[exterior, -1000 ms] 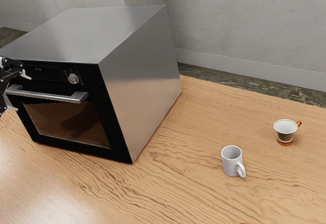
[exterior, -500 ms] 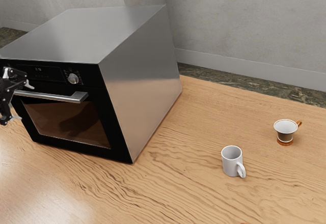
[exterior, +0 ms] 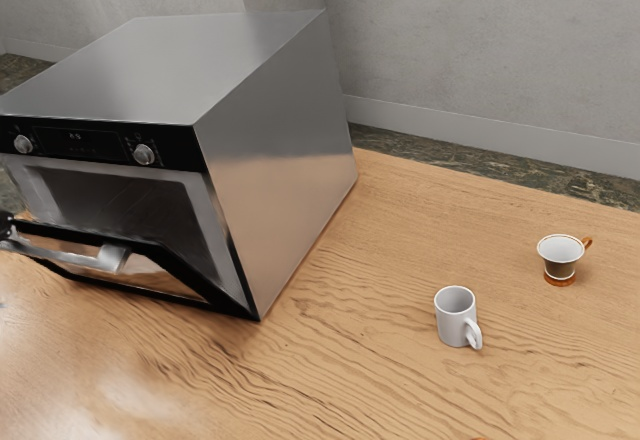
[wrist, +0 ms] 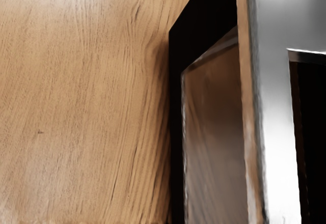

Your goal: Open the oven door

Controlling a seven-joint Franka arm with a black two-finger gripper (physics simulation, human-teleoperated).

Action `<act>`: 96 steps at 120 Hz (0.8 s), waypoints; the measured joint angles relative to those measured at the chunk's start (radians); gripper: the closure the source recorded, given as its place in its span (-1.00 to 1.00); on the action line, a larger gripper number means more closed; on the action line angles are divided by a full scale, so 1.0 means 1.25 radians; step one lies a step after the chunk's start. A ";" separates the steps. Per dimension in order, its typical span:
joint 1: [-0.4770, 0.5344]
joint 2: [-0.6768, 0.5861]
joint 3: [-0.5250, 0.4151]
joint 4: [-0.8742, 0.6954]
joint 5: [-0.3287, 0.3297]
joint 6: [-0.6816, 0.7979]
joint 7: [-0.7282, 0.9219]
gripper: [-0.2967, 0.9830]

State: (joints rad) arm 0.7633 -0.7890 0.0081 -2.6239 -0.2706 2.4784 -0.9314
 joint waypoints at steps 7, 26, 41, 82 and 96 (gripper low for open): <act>0.038 -0.134 0.001 -0.098 0.000 0.002 -0.001 -0.53; 0.082 -0.321 0.004 -0.217 0.000 0.002 -0.004 -0.53; -0.017 -0.227 0.004 -0.004 0.071 -0.069 -0.005 -0.53; -0.782 0.348 -0.034 0.814 0.249 -0.677 0.015 -0.53; -0.803 0.358 -0.030 0.759 0.250 -0.723 0.023 -0.54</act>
State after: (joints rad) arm -0.2401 -0.3411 -0.0296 -1.6755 0.0424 1.5750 -0.9025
